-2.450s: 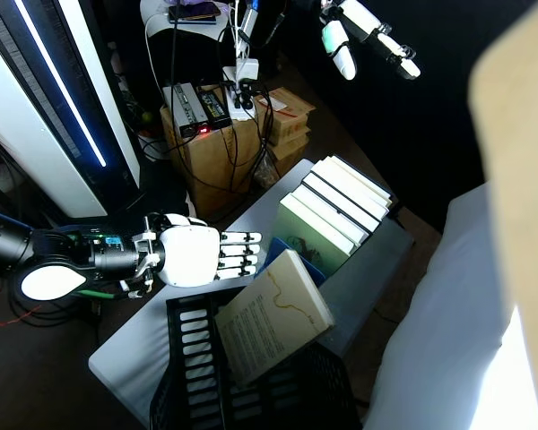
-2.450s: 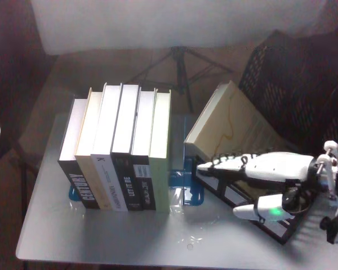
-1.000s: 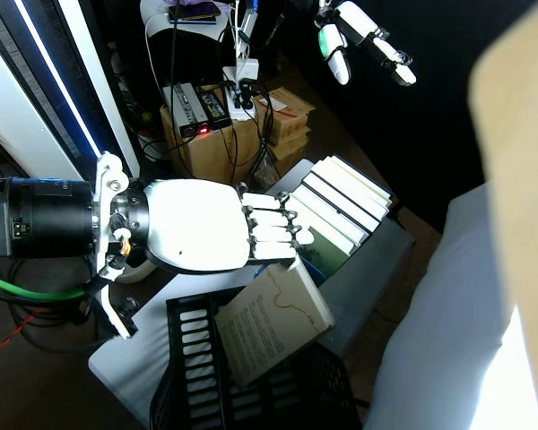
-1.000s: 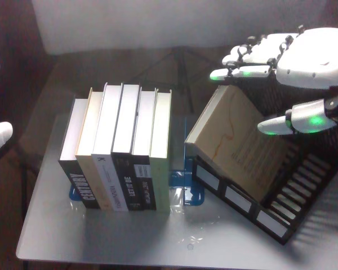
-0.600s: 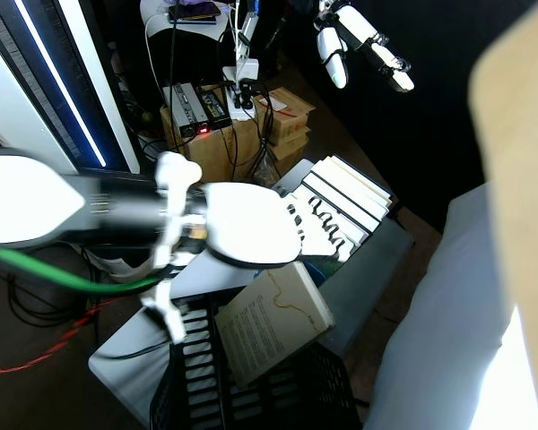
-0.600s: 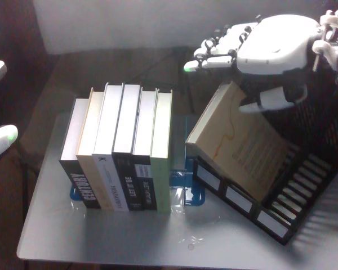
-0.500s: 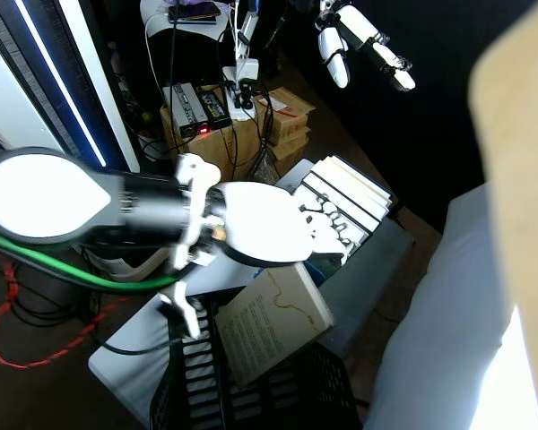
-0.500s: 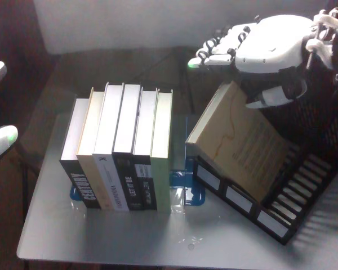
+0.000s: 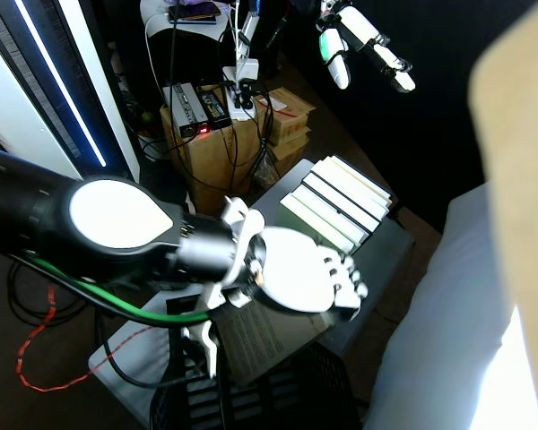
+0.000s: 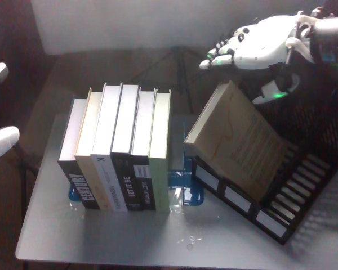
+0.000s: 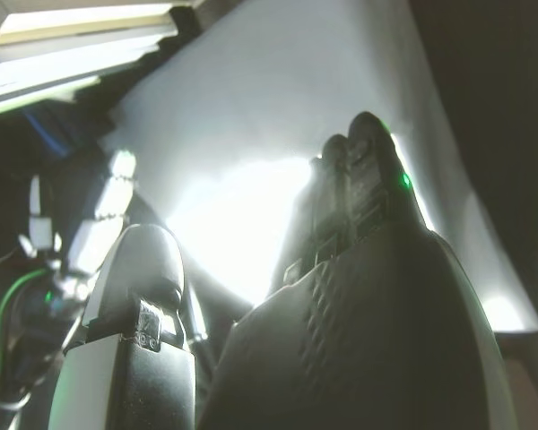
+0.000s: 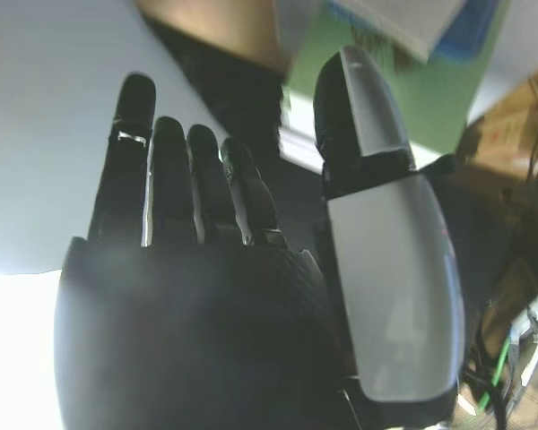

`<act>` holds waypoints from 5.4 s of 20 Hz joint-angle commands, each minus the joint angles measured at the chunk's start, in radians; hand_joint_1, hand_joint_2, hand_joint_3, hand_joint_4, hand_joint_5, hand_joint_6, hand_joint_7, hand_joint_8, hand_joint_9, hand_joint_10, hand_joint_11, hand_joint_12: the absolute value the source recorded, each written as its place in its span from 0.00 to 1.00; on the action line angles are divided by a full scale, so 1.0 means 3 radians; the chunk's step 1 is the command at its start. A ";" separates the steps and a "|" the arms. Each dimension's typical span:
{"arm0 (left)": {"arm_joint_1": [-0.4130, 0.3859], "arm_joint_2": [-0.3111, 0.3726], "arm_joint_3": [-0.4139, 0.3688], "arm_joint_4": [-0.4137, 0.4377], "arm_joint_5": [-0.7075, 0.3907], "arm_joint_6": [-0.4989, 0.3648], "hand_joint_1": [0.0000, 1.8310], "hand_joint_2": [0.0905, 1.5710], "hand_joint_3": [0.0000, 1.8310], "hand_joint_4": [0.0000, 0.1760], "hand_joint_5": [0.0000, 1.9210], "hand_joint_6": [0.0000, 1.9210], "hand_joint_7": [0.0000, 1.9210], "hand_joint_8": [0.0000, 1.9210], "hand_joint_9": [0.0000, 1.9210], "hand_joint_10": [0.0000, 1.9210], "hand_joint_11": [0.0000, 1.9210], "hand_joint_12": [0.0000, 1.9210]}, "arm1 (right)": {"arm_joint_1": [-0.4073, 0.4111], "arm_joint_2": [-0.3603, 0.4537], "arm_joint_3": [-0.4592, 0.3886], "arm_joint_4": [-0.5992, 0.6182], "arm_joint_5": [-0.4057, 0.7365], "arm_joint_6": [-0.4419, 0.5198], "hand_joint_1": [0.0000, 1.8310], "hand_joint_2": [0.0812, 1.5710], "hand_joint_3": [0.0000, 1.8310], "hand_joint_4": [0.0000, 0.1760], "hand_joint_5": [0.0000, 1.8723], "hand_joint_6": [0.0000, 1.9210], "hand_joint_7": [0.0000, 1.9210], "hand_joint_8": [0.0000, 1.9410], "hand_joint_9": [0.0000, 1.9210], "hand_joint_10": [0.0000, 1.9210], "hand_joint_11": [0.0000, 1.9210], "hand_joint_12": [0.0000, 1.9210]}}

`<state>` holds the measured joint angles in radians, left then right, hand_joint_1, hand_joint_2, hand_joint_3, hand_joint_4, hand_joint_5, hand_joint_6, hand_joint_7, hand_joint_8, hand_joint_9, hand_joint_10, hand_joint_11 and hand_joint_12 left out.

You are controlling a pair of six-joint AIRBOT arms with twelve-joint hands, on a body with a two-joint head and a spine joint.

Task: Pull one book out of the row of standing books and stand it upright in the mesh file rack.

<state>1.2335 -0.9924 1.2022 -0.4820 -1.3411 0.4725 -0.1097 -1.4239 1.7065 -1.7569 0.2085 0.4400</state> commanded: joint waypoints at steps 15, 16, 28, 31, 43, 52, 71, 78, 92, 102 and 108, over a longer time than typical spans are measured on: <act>-0.0039 -0.0027 0.0061 -0.0049 -0.0433 -0.0042 0.21 0.90 0.00 0.00 0.01 0.00 0.00 0.00 0.00 0.00 0.00 0.00 | -0.0173 -0.0442 0.0589 -0.0210 -0.0010 0.0198 0.56 0.75 0.01 0.10 0.00 0.00 0.00 0.00 0.00 0.00 0.00 0.00; -0.0040 -0.0035 0.0069 -0.0049 -0.0430 -0.0046 0.22 0.91 0.00 0.00 0.01 0.00 0.00 0.00 0.00 0.00 0.00 0.00 | -0.0173 -0.0455 0.0632 -0.0212 -0.0005 0.0198 0.56 0.76 0.01 0.05 0.00 0.00 0.00 0.00 0.00 0.00 0.00 0.00; -0.0137 -0.0097 0.0130 0.0019 -0.0358 -0.0061 0.21 0.91 0.00 0.00 0.00 0.00 0.00 0.00 0.00 0.00 0.00 0.00 | -0.0186 -0.0496 0.0842 -0.0841 0.0107 0.0782 0.60 0.79 0.00 0.00 0.00 0.00 0.00 0.00 0.04 0.01 0.00 0.56; -0.0137 -0.0103 0.0137 0.0019 -0.0358 -0.0063 0.22 0.91 0.00 0.00 0.01 0.00 0.00 0.00 0.00 0.00 0.00 0.00 | -0.0185 -0.0496 0.0834 -0.0845 0.0153 0.0782 0.60 0.79 0.00 0.00 0.00 0.00 0.00 0.00 0.05 0.01 0.00 0.60; -0.0137 -0.0109 0.0139 -0.0008 -0.0370 -0.0063 0.23 0.91 0.00 0.00 0.01 0.00 0.00 0.00 0.00 0.00 0.00 0.00 | -0.0185 -0.0494 0.0840 -0.0858 0.0232 0.0840 0.67 0.81 0.00 0.00 0.20 0.19 0.30 0.05 0.23 0.45 0.09 0.88; -0.0136 -0.0106 0.0124 -0.0026 -0.0379 -0.0063 0.25 0.91 0.00 0.00 0.00 0.00 0.00 0.00 0.00 0.00 0.00 0.00 | -0.0117 -0.0238 0.0573 -0.0857 0.0233 0.0869 0.66 0.83 0.00 0.00 0.23 0.04 0.30 0.00 0.20 0.43 0.08 0.88; -0.0134 -0.0112 0.0120 -0.0034 -0.0378 -0.0058 0.28 0.91 0.00 0.00 0.00 0.00 0.00 0.00 0.00 0.00 0.00 0.00 | -0.0026 -0.0043 0.0528 -0.1445 -0.0113 0.1458 0.62 0.82 0.00 0.00 0.16 0.19 0.23 0.00 0.13 0.42 0.02 0.90; -0.0135 -0.0089 0.0069 -0.0034 -0.0401 -0.0064 0.32 0.91 0.00 0.00 0.00 0.00 0.00 0.00 0.00 0.00 0.00 0.00 | 0.0265 0.0562 -0.0277 -0.1378 -0.0133 0.1452 0.34 0.79 0.00 0.25 0.00 0.00 0.00 0.00 0.00 0.02 0.00 0.74; -0.0666 -0.0048 0.0157 0.0538 -0.0184 -0.0093 0.24 0.88 0.00 0.12 0.00 0.00 0.00 0.00 0.00 0.00 0.00 0.01 | -0.0363 0.1346 -0.1162 0.3055 0.0964 -0.1467 0.15 0.85 0.00 0.14 0.00 0.00 0.00 0.00 0.00 0.00 0.00 0.00; -0.1017 -0.0090 0.0219 0.1094 0.0102 -0.0193 0.17 0.87 0.00 0.00 0.00 0.00 0.00 0.00 0.00 0.00 0.00 0.00 | -0.0941 0.1818 -0.1770 0.4165 0.1603 -0.2338 0.13 0.87 0.00 0.00 0.00 0.00 0.00 0.00 0.00 0.00 0.00 0.00; -0.1032 -0.0074 0.0209 0.1183 0.0122 -0.0215 0.13 0.87 0.00 0.38 0.00 0.00 0.00 0.00 0.00 0.00 0.00 0.00 | -0.1019 0.1818 -0.1801 0.4362 0.1675 -0.2426 0.15 0.87 0.00 0.11 0.00 0.00 0.00 0.00 0.00 0.00 0.00 0.00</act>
<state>0.9367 -1.0256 1.2659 -0.1123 -1.1885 0.4160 -0.4248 -0.8917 1.1667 -0.4850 0.6098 -0.2893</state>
